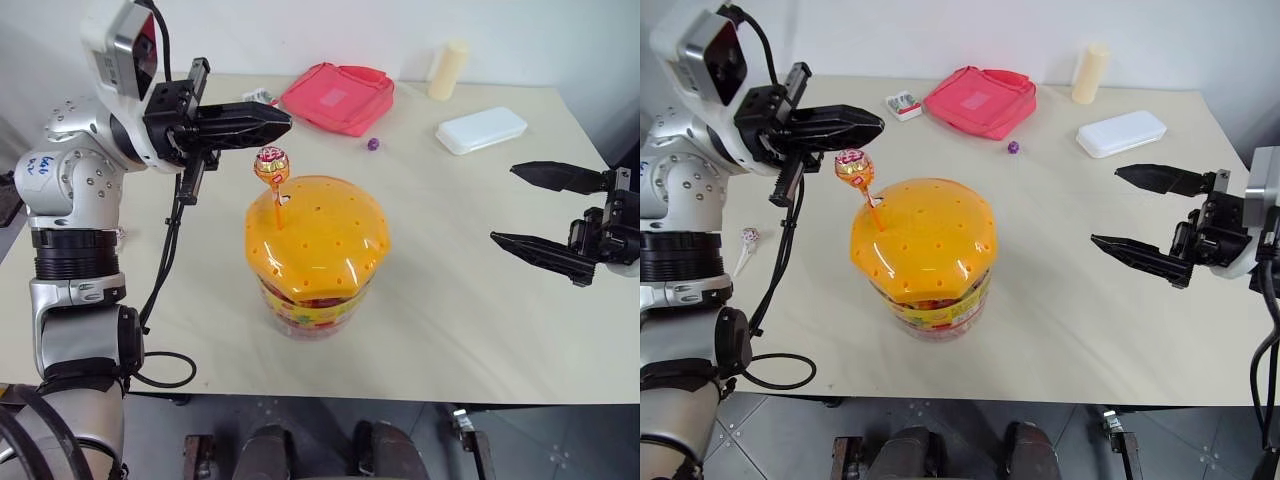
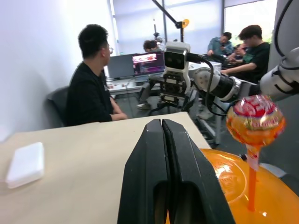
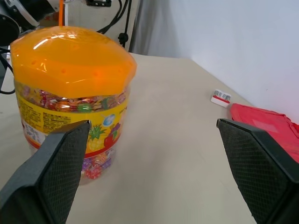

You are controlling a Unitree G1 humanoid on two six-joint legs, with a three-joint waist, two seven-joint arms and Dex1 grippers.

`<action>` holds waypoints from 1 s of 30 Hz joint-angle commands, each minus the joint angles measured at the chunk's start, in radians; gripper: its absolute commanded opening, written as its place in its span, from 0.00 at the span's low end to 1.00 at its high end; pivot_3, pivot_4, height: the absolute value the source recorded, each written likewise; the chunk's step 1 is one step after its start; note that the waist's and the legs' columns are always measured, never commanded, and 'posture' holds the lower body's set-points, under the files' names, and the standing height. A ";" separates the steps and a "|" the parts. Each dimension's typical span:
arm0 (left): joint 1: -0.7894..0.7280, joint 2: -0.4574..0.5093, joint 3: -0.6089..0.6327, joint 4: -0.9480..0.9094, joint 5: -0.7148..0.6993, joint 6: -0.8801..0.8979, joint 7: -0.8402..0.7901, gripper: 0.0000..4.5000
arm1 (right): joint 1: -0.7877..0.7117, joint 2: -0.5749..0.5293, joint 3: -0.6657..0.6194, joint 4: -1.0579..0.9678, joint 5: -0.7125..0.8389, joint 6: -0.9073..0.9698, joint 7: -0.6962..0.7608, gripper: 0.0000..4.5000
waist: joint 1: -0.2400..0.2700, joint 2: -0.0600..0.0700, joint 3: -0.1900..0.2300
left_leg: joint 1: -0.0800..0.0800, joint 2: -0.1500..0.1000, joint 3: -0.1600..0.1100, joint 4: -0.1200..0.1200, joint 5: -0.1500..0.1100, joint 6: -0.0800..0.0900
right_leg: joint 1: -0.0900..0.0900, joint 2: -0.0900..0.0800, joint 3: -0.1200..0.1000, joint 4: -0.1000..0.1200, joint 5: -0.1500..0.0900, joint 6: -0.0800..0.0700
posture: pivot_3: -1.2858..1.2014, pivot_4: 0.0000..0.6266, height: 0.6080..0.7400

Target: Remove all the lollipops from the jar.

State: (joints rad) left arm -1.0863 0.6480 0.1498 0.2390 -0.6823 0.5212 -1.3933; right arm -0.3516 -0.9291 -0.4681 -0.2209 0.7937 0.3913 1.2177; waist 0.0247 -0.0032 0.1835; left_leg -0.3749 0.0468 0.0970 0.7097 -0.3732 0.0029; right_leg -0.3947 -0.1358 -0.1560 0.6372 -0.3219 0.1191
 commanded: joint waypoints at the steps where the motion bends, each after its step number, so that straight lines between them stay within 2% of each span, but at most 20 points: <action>1: 0.025 0.029 0.039 -0.050 -0.009 -0.003 0.034 0.01 | -0.030 -0.017 0.009 0.005 -0.002 -0.016 0.011 1.00 | -0.002 0.000 0.000 | 0.000 0.000 0.000 0.000 0.000 0.000 | 0.000 0.000 0.000 0.000 0.000 0.000 | 0.52 0.24 1.00; 10: 0.058 0.065 0.042 -0.080 0.009 0.005 0.091 0.01 | -0.091 0.001 0.065 0.053 -0.025 -0.035 0.027 1.00 | 0.001 0.000 0.000 | 0.000 0.000 0.000 0.000 0.000 0.000 | 0.000 0.000 0.000 0.000 0.000 0.000 | 0.52 0.24 1.00; 13: 0.073 0.088 0.030 -0.085 0.054 0.023 0.163 0.01 | -0.087 0.001 0.067 0.055 -0.025 -0.039 0.028 1.00 | -0.001 0.000 0.000 | 0.000 0.000 0.000 0.000 0.000 0.000 | 0.000 0.000 0.000 0.000 0.000 0.000 | 0.52 0.24 1.00; 23: 0.114 0.237 -0.070 -0.153 0.156 0.240 0.284 0.01 | -0.077 -0.005 0.066 0.065 -0.029 -0.039 0.037 1.00 | 0.001 0.000 0.000 | 0.000 0.000 0.000 0.000 0.000 0.000 | 0.000 0.000 0.000 0.000 0.000 0.000 | 0.52 0.24 1.00; 26: 0.114 0.239 -0.059 -0.151 0.153 0.268 0.313 0.13 | -0.084 -0.006 0.071 0.076 -0.034 -0.041 0.045 1.00 | 0.001 0.000 0.000 | 0.000 0.000 0.000 0.000 0.000 0.000 | 0.000 0.000 0.000 0.000 0.000 0.000 | 0.52 0.24 1.00; 30: 0.133 0.250 -0.044 -0.170 0.140 0.287 0.315 0.40 | -0.098 -0.006 0.082 0.094 -0.042 -0.047 0.056 1.00 | 0.000 0.000 0.000 | 0.000 0.000 0.000 0.000 0.000 0.000 | 0.000 0.000 0.000 0.000 0.000 0.000 | 0.52 0.24 1.00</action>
State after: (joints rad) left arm -0.9546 0.8772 0.0699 0.1075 -0.5263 0.8025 -1.0823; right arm -0.4280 -0.9286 -0.3679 -0.1215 0.7511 0.3679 1.2661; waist 0.0247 -0.0032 0.1836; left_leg -0.3750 0.0469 0.0970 0.7093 -0.3732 0.0029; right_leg -0.3948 -0.1359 -0.1559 0.6372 -0.3219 0.1191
